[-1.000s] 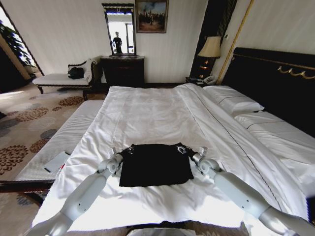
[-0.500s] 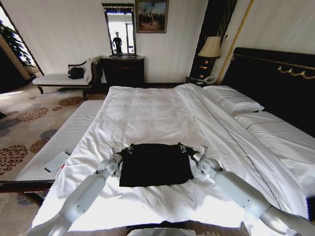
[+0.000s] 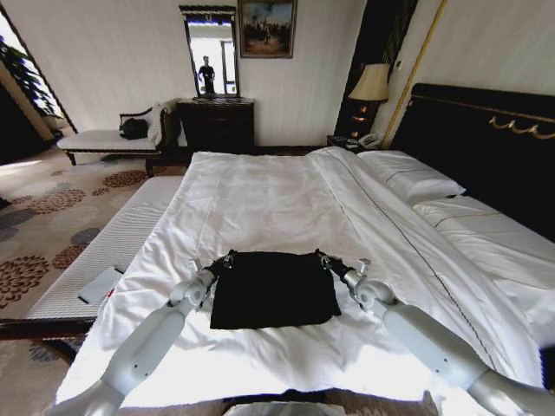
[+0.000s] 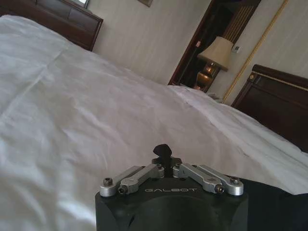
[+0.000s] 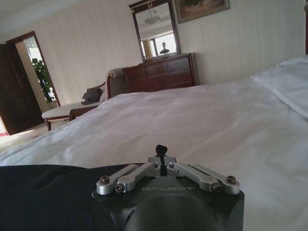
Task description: Fold the clothes on the bed.
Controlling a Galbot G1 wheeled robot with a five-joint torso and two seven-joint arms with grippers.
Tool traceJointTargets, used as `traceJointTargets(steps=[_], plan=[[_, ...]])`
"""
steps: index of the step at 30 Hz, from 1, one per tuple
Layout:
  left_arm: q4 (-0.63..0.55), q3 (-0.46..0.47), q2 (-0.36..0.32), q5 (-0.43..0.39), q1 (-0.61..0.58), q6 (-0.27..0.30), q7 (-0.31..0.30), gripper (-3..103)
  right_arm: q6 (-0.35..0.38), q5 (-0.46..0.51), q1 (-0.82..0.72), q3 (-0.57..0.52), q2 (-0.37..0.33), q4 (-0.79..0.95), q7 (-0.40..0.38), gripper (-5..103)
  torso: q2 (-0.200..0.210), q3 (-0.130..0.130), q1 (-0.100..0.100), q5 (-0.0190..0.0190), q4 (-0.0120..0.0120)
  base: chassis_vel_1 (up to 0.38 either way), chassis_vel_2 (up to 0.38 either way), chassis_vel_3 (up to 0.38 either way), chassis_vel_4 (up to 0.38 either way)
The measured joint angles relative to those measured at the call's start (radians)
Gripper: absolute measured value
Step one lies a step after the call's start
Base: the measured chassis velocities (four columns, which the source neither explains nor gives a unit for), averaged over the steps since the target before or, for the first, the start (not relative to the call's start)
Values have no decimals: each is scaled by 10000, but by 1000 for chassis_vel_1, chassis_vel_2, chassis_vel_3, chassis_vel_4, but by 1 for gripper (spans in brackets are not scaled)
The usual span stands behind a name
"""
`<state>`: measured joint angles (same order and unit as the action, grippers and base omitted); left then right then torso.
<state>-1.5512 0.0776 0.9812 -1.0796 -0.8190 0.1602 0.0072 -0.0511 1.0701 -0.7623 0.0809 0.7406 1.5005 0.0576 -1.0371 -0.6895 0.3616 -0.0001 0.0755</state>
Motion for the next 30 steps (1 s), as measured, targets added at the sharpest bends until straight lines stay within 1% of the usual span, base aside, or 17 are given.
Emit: traceJointTargets(steps=[3,6,7,9,11,14,16,19,20,22,25,26,27,28,30], plan=[[-432,110,-327,-374,243,-48,0,3,-176,-34,144,-169,-184,326,30,1,0,0,1,0,3,0,0,0,0],[-1396,311,-1063,-1319,841,-99,0,3,-329,252,523,-446,-503,1201,-183,1,0,1,0,1,1,0,0,0,0],[-1396,311,-1063,-1319,841,-99,0,3,-329,252,523,-446,-503,1201,-183,1,0,1,0,1,1,0,0,0,0],[-2073,439,-1575,-1801,1152,-120,-2,3,-385,504,755,-551,-703,1679,-363,1,0,0,0,1,0,0,0,0,0],[-2228,468,-1701,-1886,1193,-122,-2,3,-390,568,797,-568,-744,1789,-410,1,0,1,0,0,1,0,0,0,0],[-2936,672,-2248,-2168,1223,-146,-2,3,-391,853,977,-617,-942,2308,-672,1,0,1,0,1,1,0,0,0,0],[-3014,709,-2302,-2187,1197,-151,-2,3,-391,878,987,-627,-960,2365,-705,1,-1,1,0,1,2,0,0,0,0],[-3506,1136,-2569,-2233,778,-162,-2,3,-361,1080,925,-823,-1090,2841,-989,1,0,0,0,-2,0,0,0,0,0],[-3506,1136,-2569,-2233,778,-162,-2,3,-361,1080,925,-823,-1090,2841,-989,1,0,0,0,-2,0,0,0,0,0],[-3896,1597,-2691,-2255,296,-172,-2,3,-281,1156,639,-1143,-1212,3238,-1125,1,0,0,1,2,0,0,0,0,0],[-4747,2858,-2762,-2276,-1139,-224,-2,3,-68,1288,-456,-2097,-1412,4165,-1333,1,0,1,1,2,6,0,0,0,0],[-4747,2858,-2762,-2276,-1139,-224,-2,3,-68,1288,-456,-2097,-1412,4165,-1333,1,0,1,1,2,6,0,0,0,0],[-4921,3094,-2763,-2283,-1458,-224,-3,3,-9,1340,-735,-2316,-1441,4391,-1400,1,-1,1,1,3,6,0,0,0,0],[-5548,3858,-2759,-2306,-2499,-199,-4,3,164,1501,-1460,-2915,-1481,5099,-1662,1,-1,2,-1,0,5,0,0,0,0],[-6314,4581,-2730,-2215,-3676,-175,-1,3,497,1641,-1921,-3256,-1490,5732,-2050,1,-4,5,-4,1,1,0,0,0,0]])
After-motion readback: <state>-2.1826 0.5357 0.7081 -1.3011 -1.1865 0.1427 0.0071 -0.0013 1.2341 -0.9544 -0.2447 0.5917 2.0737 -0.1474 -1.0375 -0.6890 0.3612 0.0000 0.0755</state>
